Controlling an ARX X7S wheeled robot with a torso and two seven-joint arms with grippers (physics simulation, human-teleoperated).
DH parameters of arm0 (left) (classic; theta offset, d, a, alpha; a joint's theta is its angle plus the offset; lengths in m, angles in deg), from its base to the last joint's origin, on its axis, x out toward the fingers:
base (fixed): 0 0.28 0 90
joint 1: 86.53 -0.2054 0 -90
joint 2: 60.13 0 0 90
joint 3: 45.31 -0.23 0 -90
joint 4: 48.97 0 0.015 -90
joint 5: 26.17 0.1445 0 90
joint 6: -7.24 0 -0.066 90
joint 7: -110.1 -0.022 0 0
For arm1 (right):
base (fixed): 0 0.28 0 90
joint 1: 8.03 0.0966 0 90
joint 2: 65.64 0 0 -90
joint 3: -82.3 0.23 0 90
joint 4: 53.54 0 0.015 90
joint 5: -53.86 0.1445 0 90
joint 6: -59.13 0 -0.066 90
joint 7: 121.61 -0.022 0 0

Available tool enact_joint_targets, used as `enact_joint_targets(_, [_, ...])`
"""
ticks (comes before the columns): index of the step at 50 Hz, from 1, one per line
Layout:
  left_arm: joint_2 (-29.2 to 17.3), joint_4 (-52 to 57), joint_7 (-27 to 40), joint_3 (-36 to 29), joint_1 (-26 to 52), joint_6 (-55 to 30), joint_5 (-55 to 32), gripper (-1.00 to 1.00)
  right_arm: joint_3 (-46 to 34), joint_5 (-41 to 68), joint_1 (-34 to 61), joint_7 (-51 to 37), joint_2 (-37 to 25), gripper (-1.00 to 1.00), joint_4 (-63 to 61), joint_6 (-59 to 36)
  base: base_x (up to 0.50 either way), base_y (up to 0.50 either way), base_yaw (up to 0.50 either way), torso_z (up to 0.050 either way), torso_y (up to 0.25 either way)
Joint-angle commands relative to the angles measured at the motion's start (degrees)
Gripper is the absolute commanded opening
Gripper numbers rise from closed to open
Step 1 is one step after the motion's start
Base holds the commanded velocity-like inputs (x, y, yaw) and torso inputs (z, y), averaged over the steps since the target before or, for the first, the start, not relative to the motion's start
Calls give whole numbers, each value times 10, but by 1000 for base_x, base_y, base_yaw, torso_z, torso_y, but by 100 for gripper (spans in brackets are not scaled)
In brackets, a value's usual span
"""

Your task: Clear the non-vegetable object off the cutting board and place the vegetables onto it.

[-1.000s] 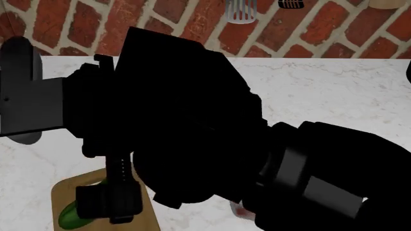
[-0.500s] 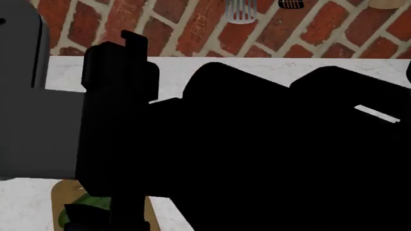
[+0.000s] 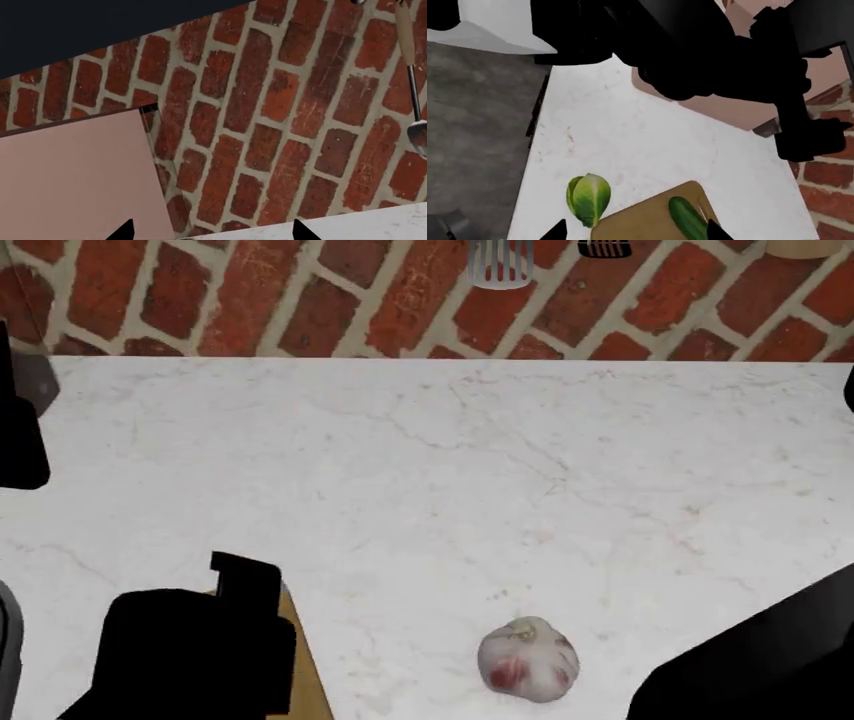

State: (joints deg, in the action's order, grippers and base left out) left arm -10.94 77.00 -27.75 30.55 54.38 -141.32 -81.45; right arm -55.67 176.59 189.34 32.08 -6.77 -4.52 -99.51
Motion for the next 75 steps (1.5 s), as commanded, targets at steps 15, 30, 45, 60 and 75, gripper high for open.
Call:
enact_joint_targets(15, [7, -10, -24, 8, 20, -4, 17, 100, -52, 48, -61, -24, 33, 100, 77, 47, 0, 0, 0, 0, 0])
enact_joint_targets(30, [8, -10, -12, 11, 21, -9, 14, 100, -54, -60, -65, 84, 107, 100, 157, -14, 0, 0, 0, 0, 0])
enact_joint_targets(45, [7, -10, -10, 9, 22, -8, 14, 100, -66, -98, -78, 109, 141, 100, 163, -18, 0, 0, 0, 0, 0])
enact_joint_targets(60, [6, -10, -4, 9, 22, -10, 12, 100, -77, -138, -98, 135, 163, 100, 169, -17, 0, 0, 0, 0, 0])
enact_joint_targets(75, [5, -10, 0, 7, 24, -12, 11, 100, -90, -175, -126, 165, 163, 100, 170, -19, 0, 0, 0, 0, 0])
